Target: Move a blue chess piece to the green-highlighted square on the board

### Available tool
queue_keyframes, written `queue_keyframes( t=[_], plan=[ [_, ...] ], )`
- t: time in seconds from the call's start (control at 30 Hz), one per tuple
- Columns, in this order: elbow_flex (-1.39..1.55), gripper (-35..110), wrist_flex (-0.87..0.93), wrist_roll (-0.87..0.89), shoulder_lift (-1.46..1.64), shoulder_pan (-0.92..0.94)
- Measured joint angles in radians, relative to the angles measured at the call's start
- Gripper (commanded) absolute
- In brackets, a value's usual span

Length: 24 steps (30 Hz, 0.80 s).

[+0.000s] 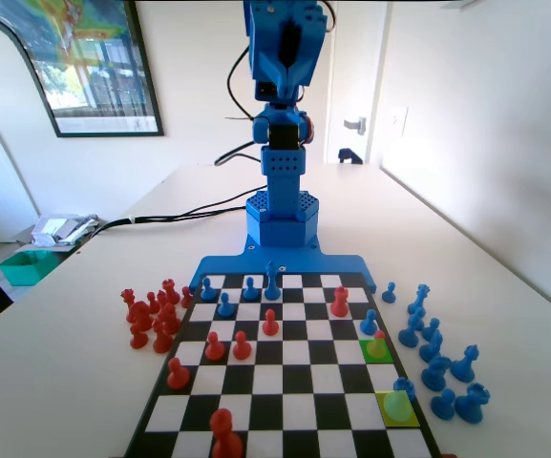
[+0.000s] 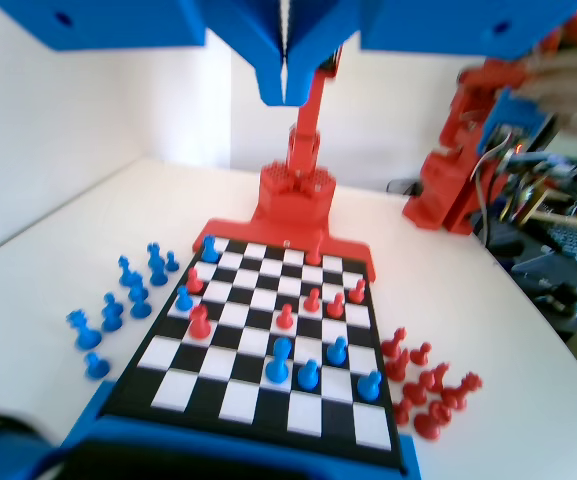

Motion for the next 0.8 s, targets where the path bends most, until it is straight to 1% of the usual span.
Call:
queue_keyframes(
  t=[0.17, 0.33, 0.53, 0.8],
  plan=[
    [-0.179, 1, 0.109, 0.035, -0.140, -0.055],
    [-0.295, 1, 0.141, 0.109, -0.311, -0.084],
    [-0.368, 1, 0.120, 0.235, -0.565, -0.103],
    [-0.488, 1, 0.008, 0.426, -0.920, -0.147]
  ],
)
